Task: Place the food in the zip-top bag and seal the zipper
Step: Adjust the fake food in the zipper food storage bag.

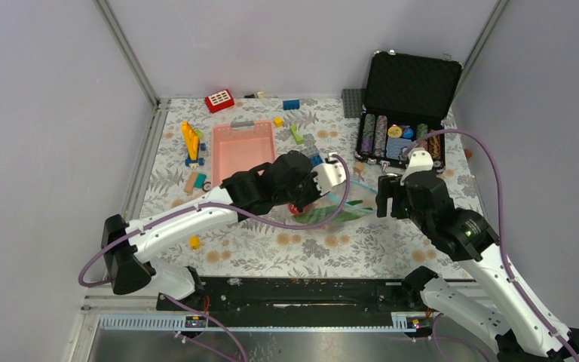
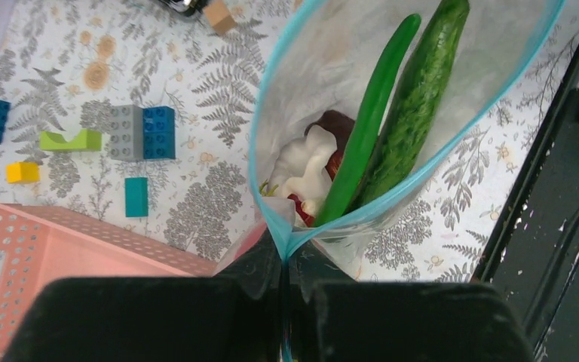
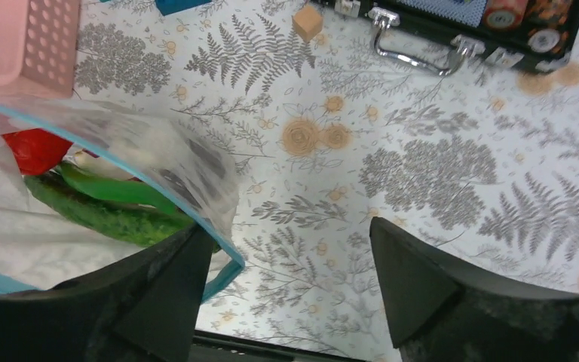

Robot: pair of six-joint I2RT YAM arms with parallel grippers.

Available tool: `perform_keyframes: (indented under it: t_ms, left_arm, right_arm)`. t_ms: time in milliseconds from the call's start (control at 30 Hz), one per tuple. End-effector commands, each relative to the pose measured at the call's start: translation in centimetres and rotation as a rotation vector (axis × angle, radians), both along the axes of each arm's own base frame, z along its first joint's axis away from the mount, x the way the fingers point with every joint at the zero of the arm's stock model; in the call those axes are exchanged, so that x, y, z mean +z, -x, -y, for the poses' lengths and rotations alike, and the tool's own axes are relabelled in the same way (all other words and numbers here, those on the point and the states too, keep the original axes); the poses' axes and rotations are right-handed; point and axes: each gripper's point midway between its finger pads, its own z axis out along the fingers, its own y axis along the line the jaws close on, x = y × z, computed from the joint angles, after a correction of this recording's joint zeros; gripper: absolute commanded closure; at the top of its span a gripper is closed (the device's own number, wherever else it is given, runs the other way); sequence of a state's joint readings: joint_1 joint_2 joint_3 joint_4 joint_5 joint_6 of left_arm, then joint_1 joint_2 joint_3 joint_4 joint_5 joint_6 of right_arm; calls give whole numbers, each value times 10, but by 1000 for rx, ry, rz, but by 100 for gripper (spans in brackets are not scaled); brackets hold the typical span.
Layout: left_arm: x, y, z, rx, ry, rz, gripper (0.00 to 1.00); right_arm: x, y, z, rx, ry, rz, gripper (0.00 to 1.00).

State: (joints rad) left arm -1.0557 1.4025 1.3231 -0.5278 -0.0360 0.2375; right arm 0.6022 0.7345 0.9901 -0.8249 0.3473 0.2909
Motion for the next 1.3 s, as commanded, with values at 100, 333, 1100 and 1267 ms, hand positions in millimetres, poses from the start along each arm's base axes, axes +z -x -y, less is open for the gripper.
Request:
perform_keyframes:
  t_ms: [100,333,1100,1267]
  left_arm:
    - [-3,8,13,-100,-31,-31,100]
    - [-8,18,13,-159,-63,-72,100]
    - [-2,86,-13,-572,-55,-67,100]
    - [-2,84,-15,-572,-75,-54,100]
  right_arm:
    - [66,-2,-50,482,3,390,9]
    - [57,52,-113,1223,165,732,4]
    - [36,29,-101,1265,408,664,2]
    - [21,26,-105,1312,387,529,6]
